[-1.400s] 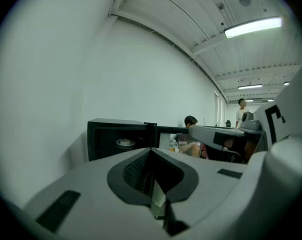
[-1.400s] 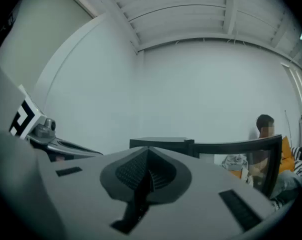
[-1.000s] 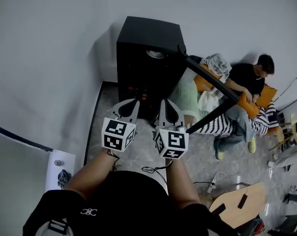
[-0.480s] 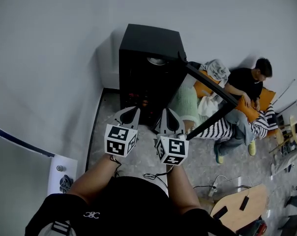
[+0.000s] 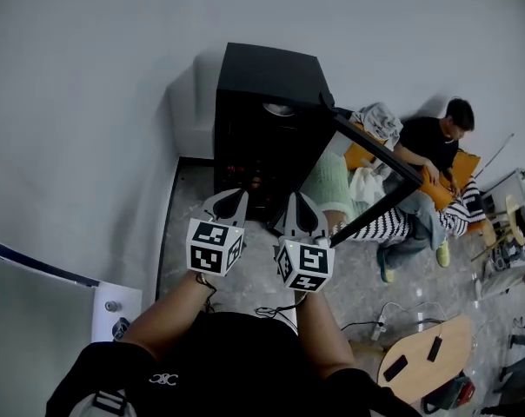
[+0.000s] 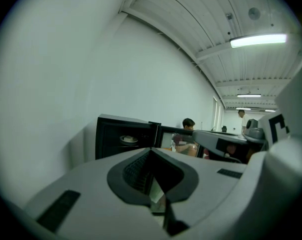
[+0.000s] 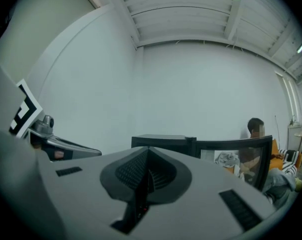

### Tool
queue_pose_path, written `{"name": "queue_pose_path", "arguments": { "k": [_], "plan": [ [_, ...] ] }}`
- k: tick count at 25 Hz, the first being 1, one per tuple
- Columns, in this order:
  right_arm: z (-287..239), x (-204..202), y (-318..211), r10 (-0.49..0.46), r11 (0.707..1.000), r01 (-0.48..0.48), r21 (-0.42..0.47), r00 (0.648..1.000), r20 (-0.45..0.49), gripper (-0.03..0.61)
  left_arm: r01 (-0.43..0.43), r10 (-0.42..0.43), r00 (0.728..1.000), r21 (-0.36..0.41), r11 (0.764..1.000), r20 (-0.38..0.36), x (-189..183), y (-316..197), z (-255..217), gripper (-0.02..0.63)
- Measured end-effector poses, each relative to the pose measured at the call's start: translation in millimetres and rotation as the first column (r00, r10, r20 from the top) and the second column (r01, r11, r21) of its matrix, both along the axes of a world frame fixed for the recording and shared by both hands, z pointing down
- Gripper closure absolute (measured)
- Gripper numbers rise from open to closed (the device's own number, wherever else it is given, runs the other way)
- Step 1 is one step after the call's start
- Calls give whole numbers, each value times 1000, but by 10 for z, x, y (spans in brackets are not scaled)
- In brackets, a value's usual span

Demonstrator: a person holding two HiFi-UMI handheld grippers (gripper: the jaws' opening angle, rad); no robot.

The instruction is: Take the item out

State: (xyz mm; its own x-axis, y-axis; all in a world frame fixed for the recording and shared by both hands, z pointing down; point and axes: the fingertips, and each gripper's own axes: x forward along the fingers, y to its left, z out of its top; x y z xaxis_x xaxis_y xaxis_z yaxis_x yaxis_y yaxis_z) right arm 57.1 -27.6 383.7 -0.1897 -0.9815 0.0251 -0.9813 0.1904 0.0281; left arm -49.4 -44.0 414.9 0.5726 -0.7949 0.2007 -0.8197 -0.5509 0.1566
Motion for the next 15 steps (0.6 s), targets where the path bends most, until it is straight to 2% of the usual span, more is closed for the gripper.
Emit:
{"name": "queue_pose_path", "arguments": {
  "k": [5,9,15],
  "plan": [
    [108,-145,-5,21,1000,-21,-17,1000,-19,572,-2,1,1000,-39,999,-16,-173,-73,178,609],
    [215,-138,-42,49,998,-50,-40,999,-21,572,-6,6,1000,-1,1000,13,-220,-101,206,609],
    [275,-97,-243,65,997,-66,-42,998,-25,572,-7,7,1000,-4,1000,12,-235,-289,279,609]
  ]
}}
